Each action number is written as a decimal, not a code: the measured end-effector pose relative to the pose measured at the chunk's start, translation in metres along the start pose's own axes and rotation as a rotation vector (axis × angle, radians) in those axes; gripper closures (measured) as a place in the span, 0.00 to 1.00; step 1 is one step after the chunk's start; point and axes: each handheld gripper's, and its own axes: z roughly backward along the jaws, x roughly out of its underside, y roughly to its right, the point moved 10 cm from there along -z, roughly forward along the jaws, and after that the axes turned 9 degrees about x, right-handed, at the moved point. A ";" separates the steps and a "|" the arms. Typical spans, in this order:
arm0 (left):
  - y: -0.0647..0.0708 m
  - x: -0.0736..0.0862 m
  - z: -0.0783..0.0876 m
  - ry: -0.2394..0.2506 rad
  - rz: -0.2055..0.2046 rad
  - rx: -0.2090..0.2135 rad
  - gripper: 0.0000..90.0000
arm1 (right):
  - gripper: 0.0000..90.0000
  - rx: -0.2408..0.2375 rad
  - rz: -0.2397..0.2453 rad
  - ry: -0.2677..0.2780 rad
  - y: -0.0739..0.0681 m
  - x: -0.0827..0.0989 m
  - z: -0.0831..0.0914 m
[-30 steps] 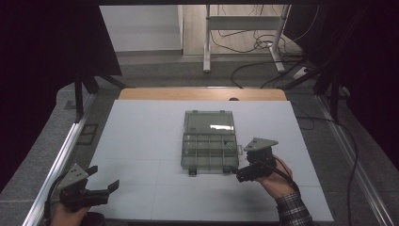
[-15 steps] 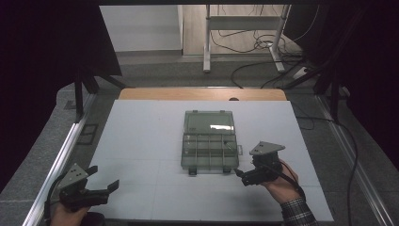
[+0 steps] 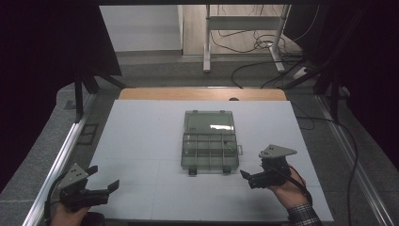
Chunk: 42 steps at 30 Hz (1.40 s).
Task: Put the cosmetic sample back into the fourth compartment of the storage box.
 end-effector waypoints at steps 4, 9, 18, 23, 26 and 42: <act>0.000 0.000 0.000 0.001 0.002 0.001 0.03 | 0.00 0.012 -0.012 0.007 0.004 0.003 0.005; 0.000 0.000 0.000 0.000 0.000 0.000 0.03 | 0.00 0.027 -0.030 0.011 0.009 0.008 0.009; 0.000 0.000 0.000 0.001 0.003 0.001 0.03 | 0.00 0.070 -0.057 0.018 0.021 0.018 0.019; 0.000 0.000 0.000 0.000 0.004 0.001 0.03 | 0.00 0.097 -0.060 0.019 0.027 0.023 0.026; 0.000 0.000 0.000 0.000 0.004 0.000 0.03 | 0.00 0.107 -0.070 0.026 0.030 0.026 0.030; -0.001 0.000 0.000 0.002 0.008 -0.001 0.03 | 0.00 0.159 -0.109 0.016 0.044 0.049 0.045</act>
